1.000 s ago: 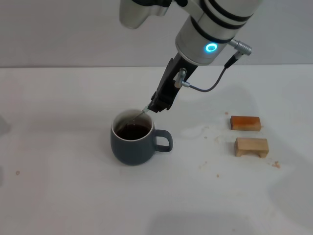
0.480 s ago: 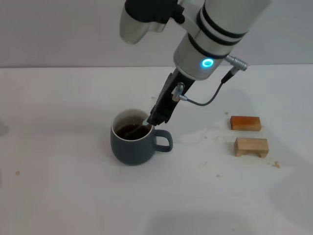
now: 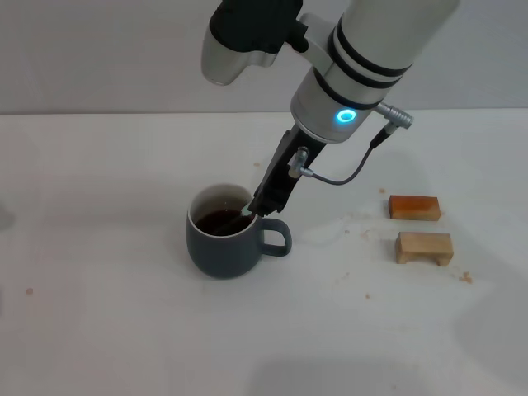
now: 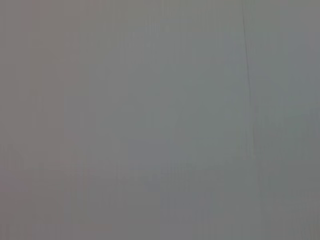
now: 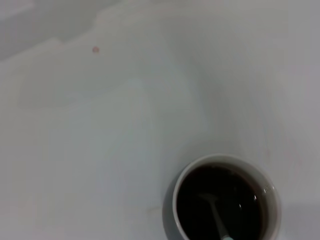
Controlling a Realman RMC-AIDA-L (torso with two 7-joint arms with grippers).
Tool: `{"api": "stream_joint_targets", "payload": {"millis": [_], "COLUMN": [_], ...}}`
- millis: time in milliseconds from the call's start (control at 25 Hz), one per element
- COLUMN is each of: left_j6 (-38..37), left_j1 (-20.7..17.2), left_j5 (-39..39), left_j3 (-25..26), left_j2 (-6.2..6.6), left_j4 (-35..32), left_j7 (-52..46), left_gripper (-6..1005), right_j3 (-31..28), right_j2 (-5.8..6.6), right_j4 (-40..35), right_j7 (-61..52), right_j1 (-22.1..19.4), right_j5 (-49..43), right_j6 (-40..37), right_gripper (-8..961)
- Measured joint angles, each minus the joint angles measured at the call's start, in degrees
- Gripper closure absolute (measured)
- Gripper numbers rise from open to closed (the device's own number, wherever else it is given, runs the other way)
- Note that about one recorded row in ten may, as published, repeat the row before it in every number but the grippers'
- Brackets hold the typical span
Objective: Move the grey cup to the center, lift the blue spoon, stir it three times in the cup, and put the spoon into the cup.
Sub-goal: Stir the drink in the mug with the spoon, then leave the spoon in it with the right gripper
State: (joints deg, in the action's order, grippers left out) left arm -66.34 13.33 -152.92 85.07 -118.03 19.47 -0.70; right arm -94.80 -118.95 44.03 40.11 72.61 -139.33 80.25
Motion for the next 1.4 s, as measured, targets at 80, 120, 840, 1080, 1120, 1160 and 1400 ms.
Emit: {"api": "stream_joint_targets", "payload": {"millis": [80, 120, 840, 1080, 1120, 1160, 1400], "left_j6": [0.0, -0.1, -1.1, -1.9, -2.5, -2.6, -3.1], "left_j1": [0.0, 0.0, -0.2, -0.2, -0.2, -0.2, -0.4], "left_j5": [0.0, 0.0, 0.0, 0.0, 0.0, 0.0, 0.0], "left_j3": [0.0, 0.0, 0.0, 0.0, 0.0, 0.0, 0.0], "left_j2": [0.0, 0.0, -0.06, -0.1, -0.09, -0.09, -0.14], "left_j4": [0.0, 0.0, -0.6, -1.0, -1.5, -1.6, -1.8], "left_j7": [0.0, 0.0, -0.5, -0.5, -0.6, -0.6, -0.7], "left_gripper": [1001, 1001, 1001, 1001, 1001, 1001, 1001], "right_j3": [0.7, 1.0, 1.1, 1.7, 2.0, 2.0, 2.9], "right_j2": [-0.02, -0.02, 0.18, 0.02, 0.0, 0.0, -0.02], "right_j4": [-0.2, -0.2, 0.0, 0.4, 0.4, 0.4, 0.0], "right_j7": [0.0, 0.0, -1.3, -1.3, -1.3, -1.3, -1.6], "right_j1": [0.2, 0.3, 1.0, 1.3, 1.3, 1.3, 1.4], "right_j5": [0.5, 0.6, -2.4, 0.4, 1.2, 1.2, 1.0], "right_j6": [-1.0, -1.9, -0.1, 0.6, 0.0, 0.0, -3.4], "right_gripper": [793, 793, 794, 794, 794, 794, 794]}}
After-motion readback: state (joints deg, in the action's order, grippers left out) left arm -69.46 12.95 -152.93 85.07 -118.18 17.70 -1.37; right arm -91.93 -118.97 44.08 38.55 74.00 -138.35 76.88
